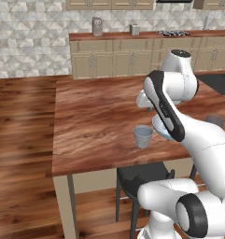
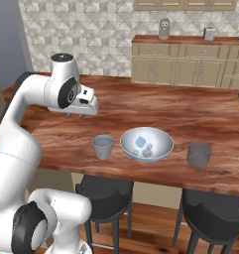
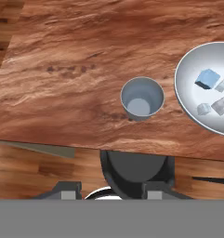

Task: There are four ice cubes in the ice bowl. Place two ice cubes in each glass of water.

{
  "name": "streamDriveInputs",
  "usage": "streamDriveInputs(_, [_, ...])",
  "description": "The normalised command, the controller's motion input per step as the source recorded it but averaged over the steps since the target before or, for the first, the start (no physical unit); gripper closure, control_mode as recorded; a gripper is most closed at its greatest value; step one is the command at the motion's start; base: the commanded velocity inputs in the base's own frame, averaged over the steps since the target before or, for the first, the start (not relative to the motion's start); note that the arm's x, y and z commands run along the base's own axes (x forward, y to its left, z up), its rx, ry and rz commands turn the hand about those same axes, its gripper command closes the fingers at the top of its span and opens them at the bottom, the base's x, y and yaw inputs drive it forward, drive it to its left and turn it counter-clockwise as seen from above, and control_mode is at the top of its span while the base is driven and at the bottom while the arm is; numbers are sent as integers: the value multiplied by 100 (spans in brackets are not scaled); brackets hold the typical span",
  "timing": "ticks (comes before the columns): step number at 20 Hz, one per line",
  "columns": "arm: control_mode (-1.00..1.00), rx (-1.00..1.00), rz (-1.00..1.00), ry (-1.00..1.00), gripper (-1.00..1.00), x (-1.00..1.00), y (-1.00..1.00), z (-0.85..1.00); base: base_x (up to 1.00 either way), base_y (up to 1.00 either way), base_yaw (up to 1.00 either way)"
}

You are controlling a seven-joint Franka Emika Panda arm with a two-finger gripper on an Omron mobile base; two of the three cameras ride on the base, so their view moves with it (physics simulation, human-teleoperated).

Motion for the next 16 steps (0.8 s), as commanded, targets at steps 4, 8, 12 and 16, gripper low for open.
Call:
streamDriveInputs(4, [-100, 0, 0, -3, -100, -6, -3, -1, 0, 0, 0])
streamDriveInputs(8, [-100, 1, 0, -12, -100, -14, -73, -15, 0, 0, 0])
streamDriveInputs(12, [-100, 9, 0, -2, -100, -2, -92, -22, 0, 0, 0])
streamDriveInputs(16, [-100, 4, -1, 0, -100, 27, -55, -13, 0, 0, 0])
